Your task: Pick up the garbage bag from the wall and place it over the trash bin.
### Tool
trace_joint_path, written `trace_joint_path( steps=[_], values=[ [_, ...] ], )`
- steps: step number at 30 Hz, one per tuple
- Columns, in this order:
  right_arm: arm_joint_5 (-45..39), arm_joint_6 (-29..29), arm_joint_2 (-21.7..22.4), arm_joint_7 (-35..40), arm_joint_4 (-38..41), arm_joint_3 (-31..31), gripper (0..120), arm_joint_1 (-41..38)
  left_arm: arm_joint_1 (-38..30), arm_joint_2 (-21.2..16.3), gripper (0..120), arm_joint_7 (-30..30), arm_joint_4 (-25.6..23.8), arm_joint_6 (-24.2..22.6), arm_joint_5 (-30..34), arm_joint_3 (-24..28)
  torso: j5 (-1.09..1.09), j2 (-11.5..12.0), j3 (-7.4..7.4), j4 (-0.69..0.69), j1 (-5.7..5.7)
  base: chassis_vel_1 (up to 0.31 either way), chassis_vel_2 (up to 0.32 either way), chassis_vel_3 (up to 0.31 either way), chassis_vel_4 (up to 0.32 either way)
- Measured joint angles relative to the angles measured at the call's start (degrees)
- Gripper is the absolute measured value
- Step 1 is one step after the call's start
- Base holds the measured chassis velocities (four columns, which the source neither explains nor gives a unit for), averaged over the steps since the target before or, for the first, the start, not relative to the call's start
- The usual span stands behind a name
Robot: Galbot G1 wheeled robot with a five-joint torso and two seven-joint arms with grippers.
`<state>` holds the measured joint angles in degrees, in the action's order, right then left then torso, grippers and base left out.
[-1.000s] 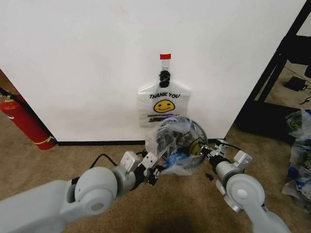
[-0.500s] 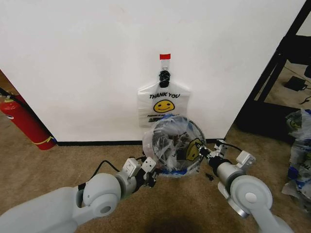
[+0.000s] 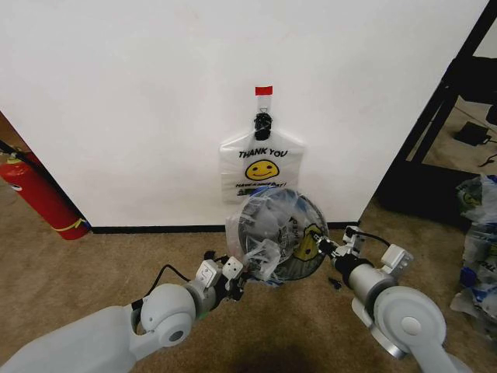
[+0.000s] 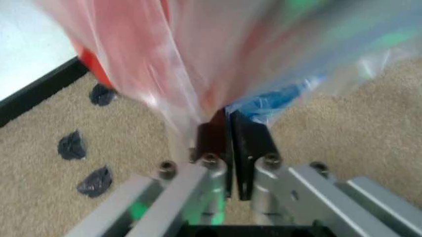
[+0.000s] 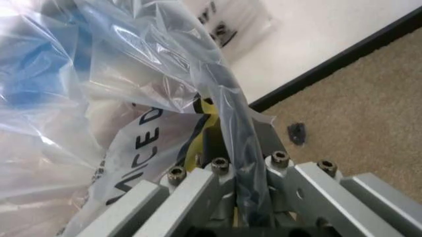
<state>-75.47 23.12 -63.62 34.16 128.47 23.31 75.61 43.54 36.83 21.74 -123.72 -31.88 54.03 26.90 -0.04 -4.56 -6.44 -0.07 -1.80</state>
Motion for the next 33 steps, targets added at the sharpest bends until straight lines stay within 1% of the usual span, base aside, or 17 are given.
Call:
trace_joint_path(
  steps=[1, 2, 4, 6, 8, 9, 15, 16, 17, 18, 20, 22, 24, 25, 26, 30, 33],
  values=[
    [0.6, -0.3, -0.1, -0.4, -1.1, 0.0, 0, -0.3, 0.9, -0.9, 11, 0.4, -1.4, 0.0, -0.3, -0.4, -0.02, 0.0, 0.00, 0.00, -0.01, 0.000, 0.000, 0.000, 0.000],
    [0.6, -0.3, -0.1, -0.4, -1.1, 0.0, 0, -0.3, 0.9, -0.9, 11, 0.4, -1.4, 0.0, -0.3, -0.4, -0.02, 0.0, 0.00, 0.00, -0.01, 0.000, 0.000, 0.000, 0.000],
    [1.7, -0.8, -0.3, -0.7, -2.8, 0.0, 0, -0.6, 2.1, -2.3, 22, 1.7, -3.6, 0.2, -0.8, -0.8, 0.00, 0.0, 0.00, -0.01, -0.01, 0.000, 0.000, 0.000, 0.000],
    [2.2, -1.0, -0.4, -0.9, -3.8, 0.0, 0, -0.8, 2.5, -3.2, 26, 2.3, -4.9, 0.2, -1.0, -1.1, -0.02, 0.0, 0.00, -0.01, -0.01, 0.000, 0.000, 0.000, 0.000],
    [2.9, -1.3, -0.5, -1.3, -4.9, 0.1, 0, -1.1, 2.6, -4.6, 38, 2.9, -6.4, 0.0, -1.1, -1.6, -0.02, 0.0, 0.00, -0.02, -0.01, 0.000, 0.000, 0.000, 0.000],
    [2.9, -1.3, -0.5, -1.3, -4.9, 0.1, 0, -1.1, 2.6, -4.6, 38, 2.9, -6.4, 0.0, -1.1, -1.6, -0.02, 0.0, 0.00, -0.02, -0.01, 0.000, 0.000, 0.000, 0.000],
    [3.5, -1.6, -0.4, -1.8, -5.6, 0.9, 0, -1.4, 2.6, -6.4, 58, 3.4, -8.3, -0.2, -1.1, -3.8, -0.02, 0.0, 0.00, -0.02, -0.01, 0.000, 0.000, 0.000, 0.000],
    [4.1, -1.8, -0.3, -2.0, -5.6, 1.2, 0, -1.2, 2.6, -6.8, 63, 4.0, -9.2, -0.2, -0.3, -5.4, -0.02, 0.0, 0.00, -0.01, -0.01, 0.000, 0.000, 0.000, 0.000],
    [4.1, -1.8, -0.3, -2.0, -5.6, 1.2, 0, -1.2, 2.6, -6.8, 63, 4.0, -9.2, -0.2, -0.3, -5.4, -0.02, 0.0, 0.00, -0.01, -0.01, 0.000, 0.000, 0.000, 0.000],
    [5.1, -2.2, -0.4, -2.3, -5.6, 1.2, 0, -1.1, 1.9, -6.7, 71, 5.7, -10.2, 0.1, 1.9, -6.9, -0.02, 0.0, 0.00, -0.01, 0.00, 0.000, 0.000, 0.000, 0.000],
    [6.6, -3.0, -0.7, -2.7, -5.6, 1.1, 0, -0.9, -0.2, -6.6, 76, 7.3, -11.4, 0.2, 5.5, -8.0, -0.03, 0.0, 0.00, -0.01, 0.00, 0.000, 0.000, 0.000, 0.000],
    [9.0, -4.2, -1.2, -3.1, -5.9, 0.4, 0, -0.9, -4.5, -5.8, 85, 8.5, -13.3, 0.3, 12.2, -9.0, -0.01, 0.0, 0.00, -0.02, -0.01, 0.000, 0.000, 0.000, 0.000],
    [10.6, -5.1, -1.7, -3.1, -6.2, -0.1, 0, -0.9, -8.5, -5.0, 77, 8.9, -14.0, 0.2, 16.7, -8.4, -0.01, 0.0, 0.00, -0.02, 0.00, 0.000, 0.000, 0.000, 0.000],
    [10.6, -5.1, -1.7, -3.1, -6.2, -0.1, 0, -0.9, -8.5, -5.0, 77, 8.9, -14.0, 0.2, 16.7, -8.4, -0.01, 0.0, 0.00, -0.02, 0.00, 0.000, 0.000, 0.000, 0.000],
    [11.2, -5.4, -2.0, -3.1, -6.2, -0.4, 0, -0.9, -11.0, -4.5, 74, 9.0, -14.2, -0.2, 18.8, -7.5, -0.01, 0.0, 0.00, -0.02, -0.01, 0.000, 0.000, 0.000, 0.000],
    [14.3, -6.1, -2.6, -3.0, -6.3, -1.5, 0, -0.7, -20.7, -0.7, 55, 10.3, -13.0, -2.3, 26.5, -3.6, -0.01, 0.0, 0.00, -0.01, 0.00, 0.000, 0.000, 0.000, 0.000],
    [15.1, -6.2, -2.7, -3.0, -6.4, -1.9, 0, -0.7, -24.3, 1.1, 49, 11.4, -11.6, -3.3, 28.4, -1.9, -0.01, 0.0, 0.00, -0.03, -0.01, 0.000, 0.000, 0.000, 0.000]
  ],
)
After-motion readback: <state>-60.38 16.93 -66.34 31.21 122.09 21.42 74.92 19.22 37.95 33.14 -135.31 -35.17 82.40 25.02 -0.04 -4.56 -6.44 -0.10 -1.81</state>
